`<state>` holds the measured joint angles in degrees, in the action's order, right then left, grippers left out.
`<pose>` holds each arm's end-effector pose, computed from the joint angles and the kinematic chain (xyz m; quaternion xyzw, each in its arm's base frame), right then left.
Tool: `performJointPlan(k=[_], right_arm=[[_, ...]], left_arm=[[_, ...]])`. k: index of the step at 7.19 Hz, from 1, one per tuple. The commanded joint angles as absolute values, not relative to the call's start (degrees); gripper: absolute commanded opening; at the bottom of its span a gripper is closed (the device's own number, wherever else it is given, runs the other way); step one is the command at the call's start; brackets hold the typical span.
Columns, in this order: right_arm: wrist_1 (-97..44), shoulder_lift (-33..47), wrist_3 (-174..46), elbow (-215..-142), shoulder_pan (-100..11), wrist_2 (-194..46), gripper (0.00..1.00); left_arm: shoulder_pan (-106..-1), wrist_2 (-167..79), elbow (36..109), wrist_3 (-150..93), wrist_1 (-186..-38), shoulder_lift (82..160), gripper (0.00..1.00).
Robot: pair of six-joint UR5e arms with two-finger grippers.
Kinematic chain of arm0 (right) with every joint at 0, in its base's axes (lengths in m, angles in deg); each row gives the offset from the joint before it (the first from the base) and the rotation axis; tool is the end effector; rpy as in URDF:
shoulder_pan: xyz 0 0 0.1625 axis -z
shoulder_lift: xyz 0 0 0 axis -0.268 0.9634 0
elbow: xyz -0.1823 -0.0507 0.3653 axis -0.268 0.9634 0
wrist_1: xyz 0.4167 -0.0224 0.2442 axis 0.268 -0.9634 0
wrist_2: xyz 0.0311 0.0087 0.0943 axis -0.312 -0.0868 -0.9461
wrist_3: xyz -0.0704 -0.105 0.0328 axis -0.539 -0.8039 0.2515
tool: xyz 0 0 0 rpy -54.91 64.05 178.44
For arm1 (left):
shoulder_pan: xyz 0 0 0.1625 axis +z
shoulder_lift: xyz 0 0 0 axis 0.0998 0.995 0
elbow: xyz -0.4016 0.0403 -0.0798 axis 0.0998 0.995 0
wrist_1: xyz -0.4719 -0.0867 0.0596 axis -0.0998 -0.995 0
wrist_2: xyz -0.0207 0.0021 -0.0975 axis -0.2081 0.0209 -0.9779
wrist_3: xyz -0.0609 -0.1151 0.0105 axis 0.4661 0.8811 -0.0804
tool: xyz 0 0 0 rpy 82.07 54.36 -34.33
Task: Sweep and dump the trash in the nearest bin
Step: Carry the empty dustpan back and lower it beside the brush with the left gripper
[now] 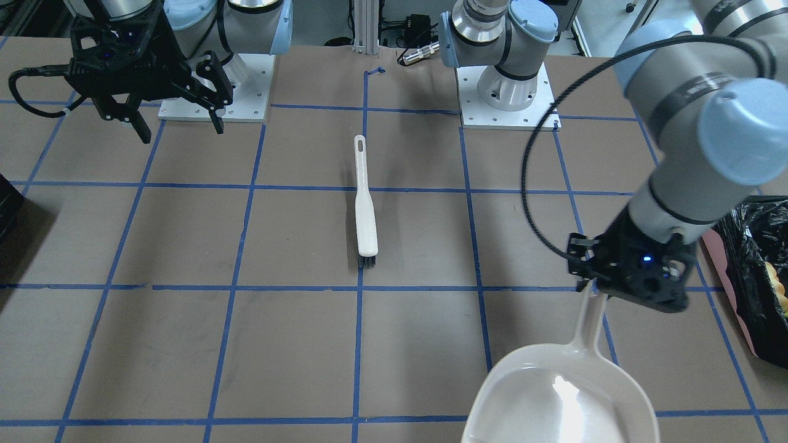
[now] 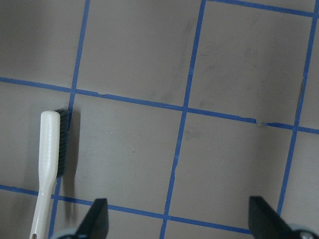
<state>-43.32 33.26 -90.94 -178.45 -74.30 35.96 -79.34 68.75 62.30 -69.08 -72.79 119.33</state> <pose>0.1388 -0.5372 0.4798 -0.0915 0.9936 -0.0635 0.0212 -0.0700 -0.7033 0.3566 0.1792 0.9833 -0.0263 0.0194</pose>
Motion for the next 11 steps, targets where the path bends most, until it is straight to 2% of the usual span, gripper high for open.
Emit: performJointPlan(k=[1,3,11], right_arm=[[-43.46,33.19,-92.59,-178.77,-74.10,35.98,1.00],[-41.44,33.19,-92.24,-179.12,-74.01,36.24,1.00],[-38.09,33.19,-88.55,-179.12,-73.93,36.68,1.00]], left_arm=[[-89.25,66.09,65.72,-53.44,-72.81,119.47,0.00],[-95.59,64.94,69.32,-44.44,-71.76,120.52,0.00],[-103.52,60.72,72.59,-36.07,-65.88,124.91,0.00]])
